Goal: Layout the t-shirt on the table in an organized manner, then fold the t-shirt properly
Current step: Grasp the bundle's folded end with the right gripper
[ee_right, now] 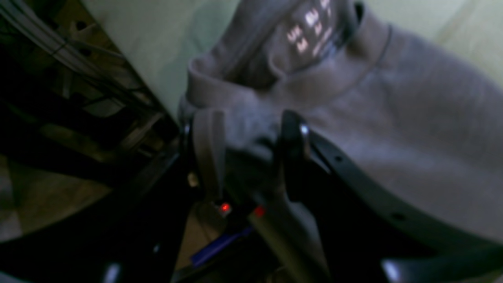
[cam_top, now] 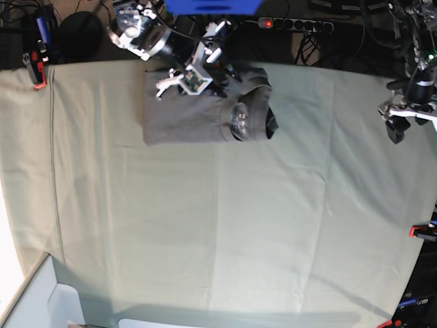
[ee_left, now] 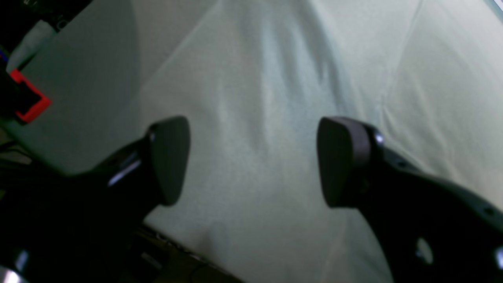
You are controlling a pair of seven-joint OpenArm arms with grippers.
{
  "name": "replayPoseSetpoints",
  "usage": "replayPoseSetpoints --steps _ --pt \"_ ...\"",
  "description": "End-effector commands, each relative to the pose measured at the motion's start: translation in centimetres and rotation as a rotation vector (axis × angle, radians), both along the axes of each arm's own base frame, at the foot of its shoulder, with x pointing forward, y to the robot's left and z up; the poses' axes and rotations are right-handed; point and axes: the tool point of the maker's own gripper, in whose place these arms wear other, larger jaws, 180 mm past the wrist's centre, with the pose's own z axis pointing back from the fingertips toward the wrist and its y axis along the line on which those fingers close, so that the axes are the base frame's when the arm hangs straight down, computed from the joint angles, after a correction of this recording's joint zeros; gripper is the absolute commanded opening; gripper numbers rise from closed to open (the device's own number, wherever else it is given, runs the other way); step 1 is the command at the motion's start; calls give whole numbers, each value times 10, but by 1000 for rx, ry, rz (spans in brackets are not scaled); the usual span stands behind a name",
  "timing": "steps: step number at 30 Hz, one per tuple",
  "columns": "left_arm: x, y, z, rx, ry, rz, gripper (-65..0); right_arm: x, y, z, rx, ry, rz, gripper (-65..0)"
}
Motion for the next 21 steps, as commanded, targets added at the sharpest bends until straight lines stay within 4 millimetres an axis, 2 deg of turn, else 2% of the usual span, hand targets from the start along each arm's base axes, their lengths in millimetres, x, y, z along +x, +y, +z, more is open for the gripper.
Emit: replayPoseSetpoints --steps 1,5,7,16,21 --pt "6 -1 11 14 -36 -17 -159 8 1 19 47 -52 -18 -406" --pt "6 -7 8 8 -29 -31 -159 19 4 32 57 -100 -16 -406" --pt "5 -7 8 8 -27 -32 -159 30 13 35 67 -114 -3 -406" --pt "-3 -7 2 7 -4 -30 -159 73 28 0 25 -41 20 -406" --pt "-5 -7 1 7 0 -30 -159 78 51 -13 32 -7 81 -406"
